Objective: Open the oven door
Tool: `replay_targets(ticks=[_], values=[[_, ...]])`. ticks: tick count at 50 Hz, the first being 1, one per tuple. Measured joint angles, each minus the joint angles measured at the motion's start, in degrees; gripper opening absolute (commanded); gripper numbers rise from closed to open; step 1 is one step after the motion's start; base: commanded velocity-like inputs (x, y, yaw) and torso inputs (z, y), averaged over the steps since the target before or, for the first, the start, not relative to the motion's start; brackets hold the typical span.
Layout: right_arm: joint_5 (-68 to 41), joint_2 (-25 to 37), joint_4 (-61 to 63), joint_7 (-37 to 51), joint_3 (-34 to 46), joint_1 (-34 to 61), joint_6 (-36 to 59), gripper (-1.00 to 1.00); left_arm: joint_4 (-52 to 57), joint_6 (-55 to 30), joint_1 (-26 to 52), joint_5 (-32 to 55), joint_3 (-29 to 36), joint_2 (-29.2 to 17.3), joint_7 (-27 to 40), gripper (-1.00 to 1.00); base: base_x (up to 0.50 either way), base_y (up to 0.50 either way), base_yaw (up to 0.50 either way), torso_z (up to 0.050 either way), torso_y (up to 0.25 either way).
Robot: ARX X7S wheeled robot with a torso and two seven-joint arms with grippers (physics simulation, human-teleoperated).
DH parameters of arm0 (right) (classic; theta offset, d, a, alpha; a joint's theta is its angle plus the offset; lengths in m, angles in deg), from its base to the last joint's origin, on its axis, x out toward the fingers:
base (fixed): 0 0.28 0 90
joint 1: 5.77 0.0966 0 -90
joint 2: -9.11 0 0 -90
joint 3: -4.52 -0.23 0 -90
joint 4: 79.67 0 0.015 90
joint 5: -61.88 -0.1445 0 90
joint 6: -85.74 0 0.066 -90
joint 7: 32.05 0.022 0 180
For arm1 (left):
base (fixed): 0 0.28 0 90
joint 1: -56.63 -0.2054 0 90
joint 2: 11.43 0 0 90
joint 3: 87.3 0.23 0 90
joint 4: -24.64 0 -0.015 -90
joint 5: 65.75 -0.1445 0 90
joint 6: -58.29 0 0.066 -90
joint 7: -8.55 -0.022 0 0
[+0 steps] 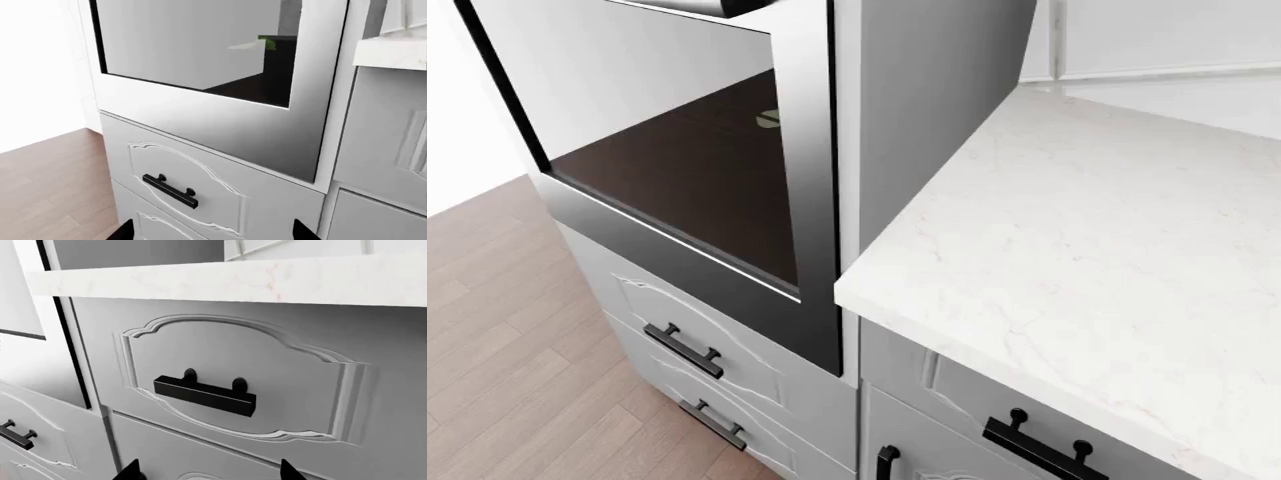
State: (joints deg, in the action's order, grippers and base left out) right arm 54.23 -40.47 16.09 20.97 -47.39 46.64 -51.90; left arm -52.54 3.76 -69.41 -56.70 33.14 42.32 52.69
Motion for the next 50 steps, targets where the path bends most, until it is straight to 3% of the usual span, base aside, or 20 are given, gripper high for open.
replay_targets(ticks=[5, 12, 23, 30, 39, 50], values=[[-0.7, 0.1, -0.3, -0.4, 0.4, 0.2, -0.9, 1.0, 10.1, -9.6, 4.6, 1.5, -4.6, -4.0, 2.4, 1.0, 0.0, 0.0, 0.0, 0.0, 0.0], [-1.2, 0.3, -0.6, -0.7, 0.7, 0.5, -1.8, 1.0, 22.0, -27.5, 18.2, 4.7, -9.5, -8.2, 4.8, 1.0, 0.0, 0.0, 0.0, 0.0, 0.0], [-1.3, 0.4, -1.1, -1.0, 1.1, 0.6, -3.3, 1.0, 31.7, -52.7, 40.3, 4.4, -10.2, -10.2, 6.3, 1.0, 0.0, 0.0, 0.0, 0.0, 0.0], [-1.3, 0.5, -1.3, -1.0, 1.2, 0.5, -4.1, 1.0, 34.5, -66.8, 52.8, -0.8, -5.7, -10.1, 6.7, 1.0, 0.0, 0.0, 0.0, 0.0, 0.0], [-1.5, 0.6, -1.4, -1.2, 1.5, 0.6, -4.9, 1.0, 34.3, -82.5, 67.4, -11.8, 5.5, -9.5, 6.2, 1.0, 0.0, 0.0, 0.0, 0.0, 0.0], [-1.9, 0.7, -1.7, -1.3, 1.8, 0.7, -5.8, 1.0, 31.1, -94.4, 77.3, -22.8, 16.4, -8.2, 7.1, 1.0, 0.0, 0.0, 0.0, 0.0, 0.0]])
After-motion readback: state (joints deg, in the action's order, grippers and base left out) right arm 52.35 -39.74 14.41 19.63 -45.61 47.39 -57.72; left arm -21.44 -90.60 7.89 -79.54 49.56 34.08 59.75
